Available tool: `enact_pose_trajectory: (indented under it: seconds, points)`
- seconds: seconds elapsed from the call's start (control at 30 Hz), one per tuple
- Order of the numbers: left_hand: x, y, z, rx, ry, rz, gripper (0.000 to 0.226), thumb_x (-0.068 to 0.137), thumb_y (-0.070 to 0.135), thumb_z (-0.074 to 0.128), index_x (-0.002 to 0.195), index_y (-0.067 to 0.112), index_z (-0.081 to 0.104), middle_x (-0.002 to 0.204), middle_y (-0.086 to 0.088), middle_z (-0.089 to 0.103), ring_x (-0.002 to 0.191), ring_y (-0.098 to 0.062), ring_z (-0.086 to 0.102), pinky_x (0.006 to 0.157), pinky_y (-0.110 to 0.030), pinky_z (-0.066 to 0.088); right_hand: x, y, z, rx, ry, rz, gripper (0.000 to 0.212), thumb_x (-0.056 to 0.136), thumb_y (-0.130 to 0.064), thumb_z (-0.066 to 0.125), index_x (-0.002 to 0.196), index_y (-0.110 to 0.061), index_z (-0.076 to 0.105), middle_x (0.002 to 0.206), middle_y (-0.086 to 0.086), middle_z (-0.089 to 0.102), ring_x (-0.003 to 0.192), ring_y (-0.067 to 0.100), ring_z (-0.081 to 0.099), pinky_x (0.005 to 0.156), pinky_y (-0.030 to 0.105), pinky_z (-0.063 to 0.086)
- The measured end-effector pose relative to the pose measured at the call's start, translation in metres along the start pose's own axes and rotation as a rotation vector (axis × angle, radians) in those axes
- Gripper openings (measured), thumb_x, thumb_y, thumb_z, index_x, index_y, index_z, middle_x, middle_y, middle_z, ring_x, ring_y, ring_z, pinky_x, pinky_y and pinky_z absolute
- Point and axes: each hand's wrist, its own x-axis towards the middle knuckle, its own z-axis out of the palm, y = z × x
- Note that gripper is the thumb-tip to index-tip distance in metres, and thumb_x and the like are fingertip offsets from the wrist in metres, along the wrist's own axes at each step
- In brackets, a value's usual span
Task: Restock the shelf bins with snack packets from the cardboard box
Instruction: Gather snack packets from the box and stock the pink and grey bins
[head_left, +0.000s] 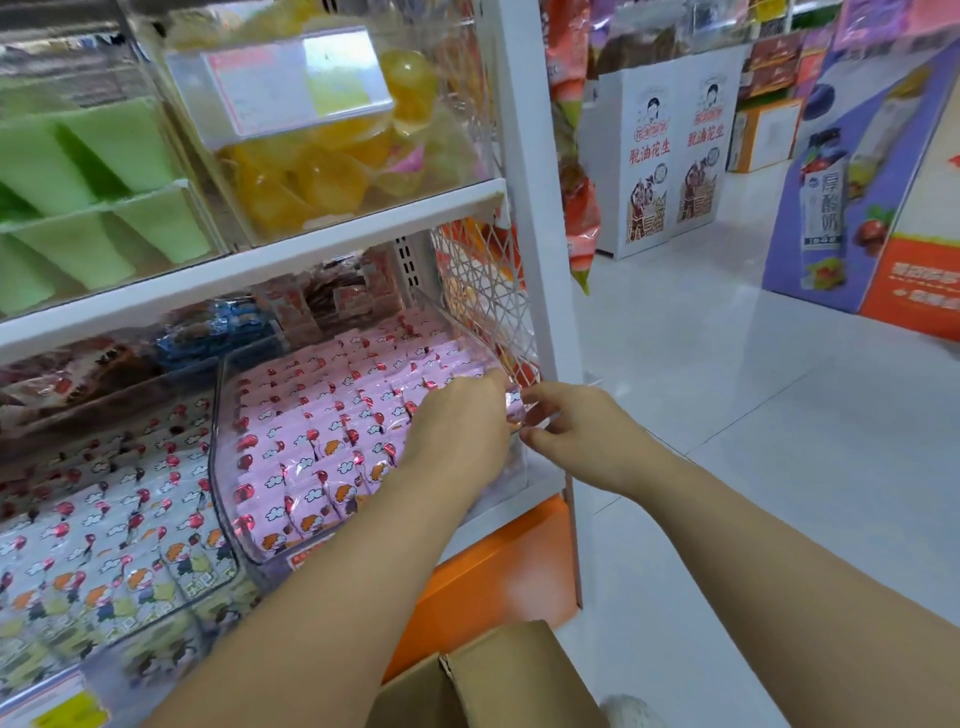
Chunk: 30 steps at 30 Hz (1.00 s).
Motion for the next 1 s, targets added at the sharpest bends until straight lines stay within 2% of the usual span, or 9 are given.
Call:
enact_pose_trajectory:
  seconds: [0.07,0.2,0.27,0.4,0.57,0.67,0.8,0.9,1.0]
  points:
    - [-0.002,0.002,0.001,-0.024,0.016,-0.021,0.038,0.092,0.018,0.057,0.130,0.019,0.049,0.112,-0.013,0.063,0.104,-0.034,0.059,0.077,-0.037,0.046,-0.001,-0.001,-0.001,-0.006,-0.002,-0.008,0.040,0.089,-0.016,0.058,0.128,-0.017,0.056,0.104,-0.003,0.065,0.073,0.002,0.055,0.064,0.003,0.036]
    - [-0.010,0.004,0.002,-0.056,0.052,-0.046,0.038,0.092,0.017,0.056,0.129,0.021,0.048,0.109,-0.011,0.065,0.101,-0.033,0.060,0.075,-0.038,0.047,-0.002,-0.003,-0.001,-0.018,-0.011,-0.009,0.041,0.088,-0.016,0.058,0.129,-0.017,0.055,0.111,0.001,0.066,0.079,0.009,0.055,0.072,0.016,0.039]
    - [-0.015,0.003,0.001,-0.111,0.057,-0.063,0.038,0.093,0.021,0.056,0.130,0.021,0.047,0.111,-0.010,0.065,0.103,-0.032,0.059,0.076,-0.036,0.046,-0.002,-0.003,-0.001,-0.011,-0.011,-0.010,0.038,0.089,-0.017,0.058,0.126,-0.019,0.057,0.105,0.000,0.065,0.080,0.011,0.057,0.068,0.018,0.041]
    - [-0.017,-0.001,-0.002,-0.197,0.029,-0.086,0.042,0.091,0.024,0.057,0.132,0.019,0.049,0.120,-0.010,0.062,0.107,-0.030,0.058,0.081,-0.034,0.047,-0.001,-0.005,0.000,0.010,0.008,0.008,0.032,0.089,-0.019,0.059,0.121,-0.017,0.060,0.095,0.001,0.064,0.081,0.017,0.060,0.070,0.024,0.045]
    - [-0.018,-0.004,-0.003,-0.276,-0.039,-0.059,0.044,0.096,0.035,0.051,0.137,0.020,0.048,0.127,-0.009,0.060,0.114,-0.025,0.055,0.087,-0.030,0.043,0.002,-0.005,0.003,0.010,0.025,0.029,0.032,0.088,-0.018,0.059,0.120,-0.016,0.060,0.092,0.000,0.065,0.075,0.014,0.058,0.062,0.017,0.043]
    - [-0.017,-0.007,-0.006,-0.313,-0.062,-0.031,0.041,0.098,0.034,0.047,0.137,0.019,0.051,0.132,-0.008,0.057,0.121,-0.024,0.052,0.092,-0.029,0.042,0.003,-0.007,0.003,0.023,0.026,0.038,0.031,0.088,-0.019,0.060,0.119,-0.015,0.060,0.093,0.002,0.069,0.076,0.014,0.059,0.063,0.016,0.044]
    - [-0.004,-0.010,-0.007,-0.314,-0.089,-0.062,0.039,0.097,0.033,0.052,0.134,0.020,0.055,0.130,-0.007,0.059,0.119,-0.024,0.053,0.089,-0.028,0.042,0.002,-0.008,0.003,0.026,0.025,0.046,0.033,0.088,-0.019,0.060,0.121,-0.014,0.058,0.095,0.004,0.070,0.081,0.016,0.062,0.065,0.017,0.045]
    - [0.004,-0.010,-0.008,-0.337,-0.114,-0.108,0.041,0.096,0.032,0.054,0.135,0.018,0.054,0.136,-0.008,0.055,0.122,-0.024,0.052,0.092,-0.029,0.042,0.000,-0.010,0.002,0.027,0.011,0.045,0.030,0.089,-0.018,0.058,0.118,-0.016,0.060,0.094,0.009,0.071,0.086,0.022,0.064,0.073,0.029,0.050]
    - [0.004,-0.012,-0.011,-0.315,-0.117,-0.085,0.044,0.092,0.033,0.060,0.132,0.015,0.056,0.122,-0.010,0.063,0.111,-0.024,0.057,0.082,-0.026,0.042,-0.001,-0.009,0.002,0.026,0.005,0.047,0.031,0.089,-0.021,0.058,0.120,-0.016,0.059,0.096,0.008,0.071,0.088,0.021,0.064,0.071,0.026,0.049]
